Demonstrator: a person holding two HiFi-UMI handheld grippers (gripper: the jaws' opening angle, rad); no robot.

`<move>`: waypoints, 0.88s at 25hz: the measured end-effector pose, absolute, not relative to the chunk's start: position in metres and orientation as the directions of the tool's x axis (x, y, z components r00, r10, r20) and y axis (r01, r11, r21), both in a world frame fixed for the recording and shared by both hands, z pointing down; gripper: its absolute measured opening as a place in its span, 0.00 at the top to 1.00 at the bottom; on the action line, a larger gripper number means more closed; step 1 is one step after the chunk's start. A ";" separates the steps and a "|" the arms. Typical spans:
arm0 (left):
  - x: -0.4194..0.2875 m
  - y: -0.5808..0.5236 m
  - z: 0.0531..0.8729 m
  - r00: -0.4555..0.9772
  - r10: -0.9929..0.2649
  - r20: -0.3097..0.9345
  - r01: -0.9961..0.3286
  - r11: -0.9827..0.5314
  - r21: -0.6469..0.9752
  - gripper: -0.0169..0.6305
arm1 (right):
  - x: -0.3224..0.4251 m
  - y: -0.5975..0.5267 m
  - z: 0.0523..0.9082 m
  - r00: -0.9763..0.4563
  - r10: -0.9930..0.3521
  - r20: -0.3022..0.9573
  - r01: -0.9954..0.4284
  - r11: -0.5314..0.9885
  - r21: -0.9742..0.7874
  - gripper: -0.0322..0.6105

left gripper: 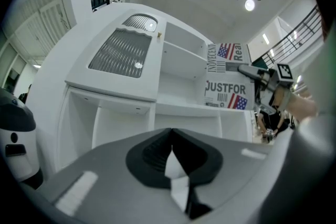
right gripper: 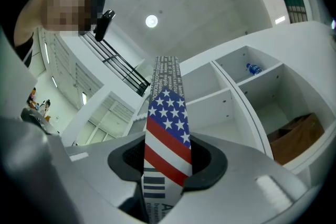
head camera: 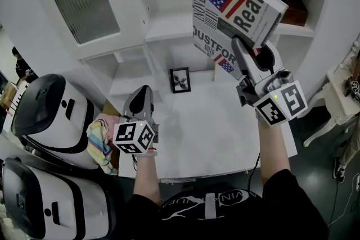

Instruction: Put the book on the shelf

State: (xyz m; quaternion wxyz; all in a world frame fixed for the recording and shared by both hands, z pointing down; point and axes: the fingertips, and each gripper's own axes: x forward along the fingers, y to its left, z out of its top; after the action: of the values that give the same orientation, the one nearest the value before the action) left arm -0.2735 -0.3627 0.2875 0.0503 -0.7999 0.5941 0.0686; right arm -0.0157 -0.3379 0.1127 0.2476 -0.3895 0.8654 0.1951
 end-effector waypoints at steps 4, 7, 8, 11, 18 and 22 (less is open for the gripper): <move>-0.273 -0.365 0.284 0.286 -0.941 -0.180 -0.957 -0.290 -0.003 0.97 | -0.008 -0.345 0.097 -0.547 -0.586 -0.598 -0.805 0.565 0.183 0.70; -0.278 -0.363 0.282 0.281 -0.941 -0.188 -0.958 -0.285 -0.003 0.97 | -0.007 -0.348 0.085 -0.530 -0.587 -0.612 -0.823 0.530 0.205 0.70; -0.281 -0.362 0.281 0.279 -0.941 -0.192 -0.959 -0.284 -0.003 0.97 | -0.009 -0.349 0.082 -0.527 -0.589 -0.613 -0.831 0.507 0.228 0.70; -0.285 -0.361 0.279 0.272 -0.942 -0.197 -0.961 -0.277 -0.002 0.97 | -0.016 -0.360 0.077 -0.529 -0.618 -0.582 -0.849 0.396 0.351 0.70; -0.285 -0.362 0.283 0.257 -0.948 -0.190 -0.965 -0.263 0.007 0.97 | -0.052 -0.403 0.099 -0.522 -0.770 -0.366 -0.627 0.056 0.777 0.70; -0.289 -0.362 0.286 0.249 -0.951 -0.185 -0.967 -0.255 0.012 0.97 | -0.083 -0.422 0.118 -0.535 -0.797 -0.280 -0.450 -0.012 0.893 0.70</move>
State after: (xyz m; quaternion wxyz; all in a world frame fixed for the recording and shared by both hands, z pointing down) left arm -0.2892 -0.3621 0.2861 0.0520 -0.7885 0.6080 0.0771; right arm -0.0833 -0.4223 0.1176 -0.1589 -0.4553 0.6845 0.5467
